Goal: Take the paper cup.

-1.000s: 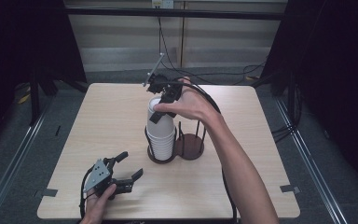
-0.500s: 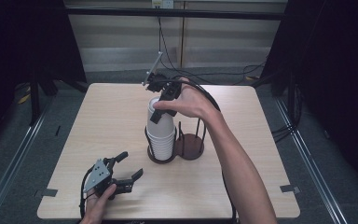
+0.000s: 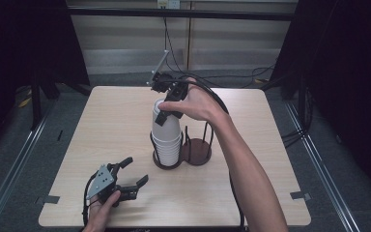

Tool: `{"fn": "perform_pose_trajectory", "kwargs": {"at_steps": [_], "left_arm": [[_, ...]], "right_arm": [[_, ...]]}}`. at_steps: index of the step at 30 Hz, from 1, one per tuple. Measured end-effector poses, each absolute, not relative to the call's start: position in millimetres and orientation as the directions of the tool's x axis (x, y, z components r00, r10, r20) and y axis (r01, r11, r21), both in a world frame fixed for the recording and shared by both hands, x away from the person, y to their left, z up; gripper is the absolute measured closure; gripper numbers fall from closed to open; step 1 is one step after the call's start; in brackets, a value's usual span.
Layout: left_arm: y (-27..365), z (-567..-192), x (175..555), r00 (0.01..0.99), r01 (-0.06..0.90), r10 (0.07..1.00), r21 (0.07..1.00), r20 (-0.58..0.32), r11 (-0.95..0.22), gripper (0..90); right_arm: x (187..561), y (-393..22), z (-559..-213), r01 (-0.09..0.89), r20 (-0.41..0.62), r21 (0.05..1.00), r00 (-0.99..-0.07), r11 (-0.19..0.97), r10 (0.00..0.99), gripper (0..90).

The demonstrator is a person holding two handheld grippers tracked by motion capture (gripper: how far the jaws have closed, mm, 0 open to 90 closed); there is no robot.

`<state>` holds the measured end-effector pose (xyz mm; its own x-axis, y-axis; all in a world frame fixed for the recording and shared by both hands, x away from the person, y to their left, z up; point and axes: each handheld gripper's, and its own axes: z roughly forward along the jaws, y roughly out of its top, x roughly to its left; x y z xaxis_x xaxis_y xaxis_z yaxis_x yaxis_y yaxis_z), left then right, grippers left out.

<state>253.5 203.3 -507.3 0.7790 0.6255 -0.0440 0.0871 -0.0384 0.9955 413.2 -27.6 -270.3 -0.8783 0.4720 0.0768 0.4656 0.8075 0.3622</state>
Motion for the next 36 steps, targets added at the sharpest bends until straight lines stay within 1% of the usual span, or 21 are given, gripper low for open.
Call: {"fn": "perform_pose_trajectory", "kwargs": {"at_steps": [5, 10, 14, 23, 31, 36], "left_arm": [[203.3, -507.2, 253.6, 0.780, 0.088, 0.624, 0.995, -0.045, -0.038, 15.6], [204.2, -507.0, 254.0, 0.785, 0.078, 0.619, 0.995, -0.026, -0.057, 15.6], [204.4, -506.9, 254.0, 0.786, 0.077, 0.617, 0.995, -0.025, -0.057, 15.5], [204.2, -506.9, 253.8, 0.785, 0.078, 0.619, 0.995, -0.025, -0.058, 15.5], [204.3, -506.9, 254.1, 0.787, 0.076, 0.616, 0.995, -0.024, -0.059, 15.5], [204.4, -506.9, 254.0, 0.787, 0.078, 0.616, 0.995, -0.025, -0.060, 15.5]], "right_arm": [[412.5, -31.7, -263.2, 0.468, 0.079, 0.370, -0.876, 0.803, 0.475, 23.2], [409.0, -33.6, -254.4, 0.465, 0.072, 0.382, -0.876, 0.799, 0.476, 23.4], [405.7, -34.9, -247.0, 0.450, 0.048, 0.407, -0.879, 0.795, 0.474, 23.6], [400.7, -38.1, -236.8, 0.453, 0.050, 0.429, -0.875, 0.781, 0.481, 23.7], [399.3, -38.9, -229.6, 0.454, 0.049, 0.428, -0.875, 0.782, 0.482, 23.9], [398.1, -41.9, -225.6, 0.459, 0.061, 0.451, -0.872, 0.766, 0.486, 24.0]]}}
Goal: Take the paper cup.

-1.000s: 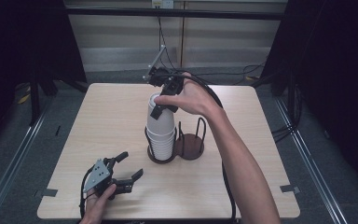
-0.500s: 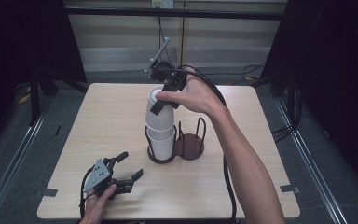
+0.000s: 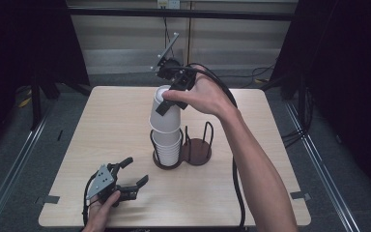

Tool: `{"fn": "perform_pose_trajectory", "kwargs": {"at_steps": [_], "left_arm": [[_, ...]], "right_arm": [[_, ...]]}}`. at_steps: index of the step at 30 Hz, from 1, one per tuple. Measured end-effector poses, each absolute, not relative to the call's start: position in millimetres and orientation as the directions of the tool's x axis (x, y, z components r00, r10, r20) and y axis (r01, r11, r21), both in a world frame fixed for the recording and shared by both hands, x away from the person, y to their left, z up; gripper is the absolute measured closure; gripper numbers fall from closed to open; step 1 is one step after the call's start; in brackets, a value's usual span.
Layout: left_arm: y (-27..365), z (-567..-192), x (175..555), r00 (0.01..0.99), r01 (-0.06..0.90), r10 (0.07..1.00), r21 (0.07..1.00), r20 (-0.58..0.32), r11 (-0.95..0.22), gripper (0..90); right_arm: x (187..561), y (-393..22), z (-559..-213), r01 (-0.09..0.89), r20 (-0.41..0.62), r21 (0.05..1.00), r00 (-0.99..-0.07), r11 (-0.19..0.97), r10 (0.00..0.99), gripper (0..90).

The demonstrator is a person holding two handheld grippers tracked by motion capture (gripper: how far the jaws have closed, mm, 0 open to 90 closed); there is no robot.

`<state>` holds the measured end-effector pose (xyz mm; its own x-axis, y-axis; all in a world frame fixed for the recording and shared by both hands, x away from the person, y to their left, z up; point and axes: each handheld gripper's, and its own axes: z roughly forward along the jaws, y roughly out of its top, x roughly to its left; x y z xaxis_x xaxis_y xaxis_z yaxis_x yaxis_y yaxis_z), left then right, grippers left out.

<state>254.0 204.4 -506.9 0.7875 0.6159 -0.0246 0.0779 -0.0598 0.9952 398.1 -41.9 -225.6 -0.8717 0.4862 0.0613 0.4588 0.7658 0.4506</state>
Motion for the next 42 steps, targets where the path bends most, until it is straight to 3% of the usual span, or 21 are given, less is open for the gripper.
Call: {"fn": "perform_pose_trajectory", "kwargs": {"at_steps": [17, 42], "left_arm": [[205.0, -506.7, 254.3, 0.785, 0.076, 0.620, 0.995, -0.018, -0.066, 15.5], [204.3, -507.0, 254.1, 0.785, 0.076, 0.619, 0.995, -0.021, -0.062, 15.5]], "right_arm": [[393.7, -53.4, -208.0, 0.458, 0.083, 0.522, -0.867, 0.720, 0.491, 24.4], [377.4, -94.6, -190.1, 0.405, 0.112, 0.713, -0.871, 0.572, 0.478, 24.3]]}}
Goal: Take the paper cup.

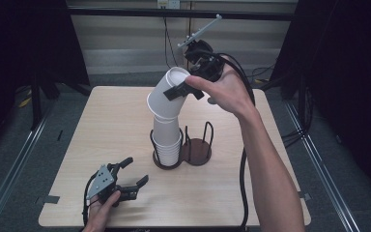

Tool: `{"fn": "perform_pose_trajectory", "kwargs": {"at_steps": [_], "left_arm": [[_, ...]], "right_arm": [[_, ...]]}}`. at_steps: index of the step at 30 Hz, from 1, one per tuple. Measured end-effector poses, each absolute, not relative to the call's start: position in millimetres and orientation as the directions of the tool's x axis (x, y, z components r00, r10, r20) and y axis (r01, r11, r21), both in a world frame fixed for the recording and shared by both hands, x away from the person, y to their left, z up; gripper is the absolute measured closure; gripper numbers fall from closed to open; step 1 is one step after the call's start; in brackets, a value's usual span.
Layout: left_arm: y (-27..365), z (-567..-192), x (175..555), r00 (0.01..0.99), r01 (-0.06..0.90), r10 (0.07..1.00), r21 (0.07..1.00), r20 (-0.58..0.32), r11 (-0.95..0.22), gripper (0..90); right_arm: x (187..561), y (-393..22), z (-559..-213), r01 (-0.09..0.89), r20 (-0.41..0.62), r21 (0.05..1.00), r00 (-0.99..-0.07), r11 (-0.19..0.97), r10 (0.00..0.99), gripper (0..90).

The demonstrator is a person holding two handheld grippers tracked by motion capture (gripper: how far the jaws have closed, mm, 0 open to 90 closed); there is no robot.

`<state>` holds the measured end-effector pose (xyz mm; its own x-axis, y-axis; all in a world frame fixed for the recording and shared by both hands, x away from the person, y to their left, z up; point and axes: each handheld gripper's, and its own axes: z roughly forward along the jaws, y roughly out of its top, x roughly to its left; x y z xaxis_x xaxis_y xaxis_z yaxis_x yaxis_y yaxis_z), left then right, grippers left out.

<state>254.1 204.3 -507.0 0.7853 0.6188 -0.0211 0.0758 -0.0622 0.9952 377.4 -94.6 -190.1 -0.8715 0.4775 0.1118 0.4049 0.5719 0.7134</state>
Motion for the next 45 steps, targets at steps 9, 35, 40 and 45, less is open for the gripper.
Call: {"fn": "perform_pose_trajectory", "kwargs": {"at_steps": [9, 35, 40, 45], "left_arm": [[203.8, -507.0, 253.8, 0.784, 0.072, 0.621, 0.996, -0.019, -0.061, 15.5], [205.3, -505.2, 253.5, 0.780, 0.141, 0.623, 0.986, -0.058, -0.084, 15.9], [204.2, -497.9, 253.1, 0.790, 0.126, 0.611, 0.987, -0.040, -0.098, 15.7], [203.1, -488.3, 254.2, 0.814, 0.138, 0.578, 0.985, -0.051, -0.107, 15.7]], "right_arm": [[368.9, -111.1, -198.3, 0.383, 0.111, 0.759, -0.872, 0.526, 0.476, 24.3], [330.1, -149.3, -229.9, 0.326, 0.122, 0.869, -0.871, 0.374, 0.476, 24.3], [319.1, -157.2, -234.3, 0.306, 0.114, 0.885, -0.874, 0.352, 0.472, 24.3], [311.4, -161.4, -240.7, 0.304, 0.102, 0.884, -0.866, 0.354, 0.490, 24.3]]}}
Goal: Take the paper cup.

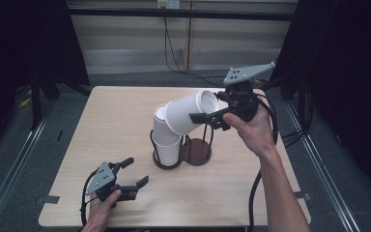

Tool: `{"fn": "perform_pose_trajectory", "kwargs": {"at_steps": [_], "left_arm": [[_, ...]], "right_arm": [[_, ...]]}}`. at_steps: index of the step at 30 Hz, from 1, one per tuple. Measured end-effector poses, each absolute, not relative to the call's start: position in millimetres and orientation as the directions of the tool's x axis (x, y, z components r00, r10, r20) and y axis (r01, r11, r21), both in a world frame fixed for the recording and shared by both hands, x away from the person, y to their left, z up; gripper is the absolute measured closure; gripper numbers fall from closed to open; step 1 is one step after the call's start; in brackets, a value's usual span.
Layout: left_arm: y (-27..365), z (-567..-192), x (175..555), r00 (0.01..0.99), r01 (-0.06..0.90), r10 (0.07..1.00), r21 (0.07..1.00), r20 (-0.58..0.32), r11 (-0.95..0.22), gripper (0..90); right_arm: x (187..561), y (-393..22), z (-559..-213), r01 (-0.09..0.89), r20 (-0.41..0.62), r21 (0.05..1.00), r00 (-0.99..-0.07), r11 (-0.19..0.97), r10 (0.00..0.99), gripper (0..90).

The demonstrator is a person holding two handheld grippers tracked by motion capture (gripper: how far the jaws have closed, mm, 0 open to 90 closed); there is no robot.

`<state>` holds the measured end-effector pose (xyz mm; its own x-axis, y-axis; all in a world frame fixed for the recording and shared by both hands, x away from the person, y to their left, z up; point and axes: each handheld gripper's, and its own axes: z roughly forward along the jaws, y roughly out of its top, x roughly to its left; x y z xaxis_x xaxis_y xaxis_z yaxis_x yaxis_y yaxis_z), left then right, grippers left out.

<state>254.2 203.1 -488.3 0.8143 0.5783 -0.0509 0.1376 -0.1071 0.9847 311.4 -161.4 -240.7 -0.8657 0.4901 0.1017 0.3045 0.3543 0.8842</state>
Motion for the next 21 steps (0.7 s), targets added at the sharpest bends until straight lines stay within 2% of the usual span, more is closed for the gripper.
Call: {"fn": "perform_pose_trajectory", "kwargs": {"at_steps": [14, 17, 21], "left_arm": [[196.4, -451.2, 260.3, 0.844, 0.149, 0.533, 0.982, -0.064, -0.117, 15.9], [194.9, -444.5, 263.6, 0.869, 0.173, 0.487, 0.977, -0.092, -0.123, 15.9], [191.5, -434.8, 265.6, 0.873, 0.163, 0.480, 0.979, -0.084, -0.125, 15.8]], "right_arm": [[297.1, -174.1, -262.8, 0.311, 0.129, 0.896, -0.865, 0.317, 0.485, 24.3], [293.8, -177.3, -266.9, 0.307, 0.132, 0.902, -0.866, 0.304, 0.481, 24.3], [288.5, -178.2, -275.7, 0.304, 0.136, 0.904, -0.870, 0.299, 0.474, 24.3]]}}
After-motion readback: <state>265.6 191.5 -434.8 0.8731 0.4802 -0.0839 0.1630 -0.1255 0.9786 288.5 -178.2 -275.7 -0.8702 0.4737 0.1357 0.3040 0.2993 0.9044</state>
